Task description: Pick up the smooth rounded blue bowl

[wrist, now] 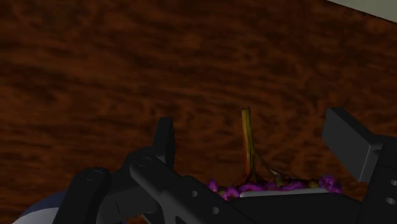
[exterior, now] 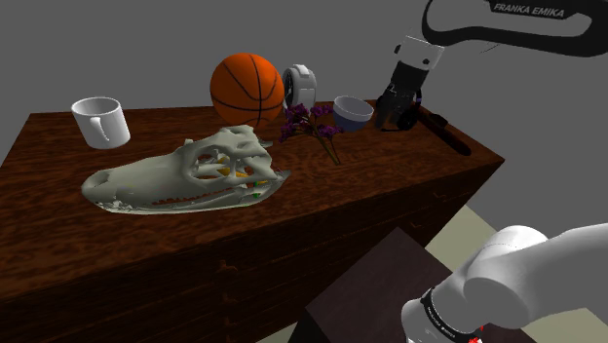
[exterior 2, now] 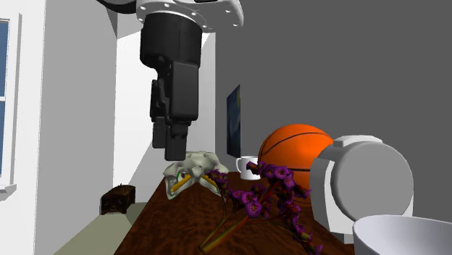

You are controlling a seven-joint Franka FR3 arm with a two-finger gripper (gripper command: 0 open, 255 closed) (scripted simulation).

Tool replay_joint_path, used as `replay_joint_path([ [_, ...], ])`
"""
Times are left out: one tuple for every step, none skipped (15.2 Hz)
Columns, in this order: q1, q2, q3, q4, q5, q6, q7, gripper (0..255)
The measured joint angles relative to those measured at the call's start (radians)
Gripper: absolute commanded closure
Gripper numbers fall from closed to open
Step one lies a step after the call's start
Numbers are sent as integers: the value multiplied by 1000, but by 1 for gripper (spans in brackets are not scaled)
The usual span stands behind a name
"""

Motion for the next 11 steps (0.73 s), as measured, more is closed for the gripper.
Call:
replay_joint_path([
  [-4, 31, -15, 29, -2, 1, -19, 0],
  [-5, 61, -24, 48, 1, 13, -30, 0],
  [-9, 97, -40, 72, 2, 24, -51, 0],
  [-12, 131, -53, 95, 4, 34, -69, 0],
  [-16, 157, -65, 117, 7, 37, -86, 0],
  [-21, 195, -81, 145, 11, 47, -109, 0],
  [-26, 232, -95, 177, 17, 49, -130, 0],
  [-30, 266, -106, 207, 23, 51, -147, 0],
  [-33, 302, -116, 239, 32, 54, -163, 0],
  [-38, 341, -127, 272, 42, 58, -182, 0],
  [-43, 371, -135, 295, 50, 62, -197, 0],
])
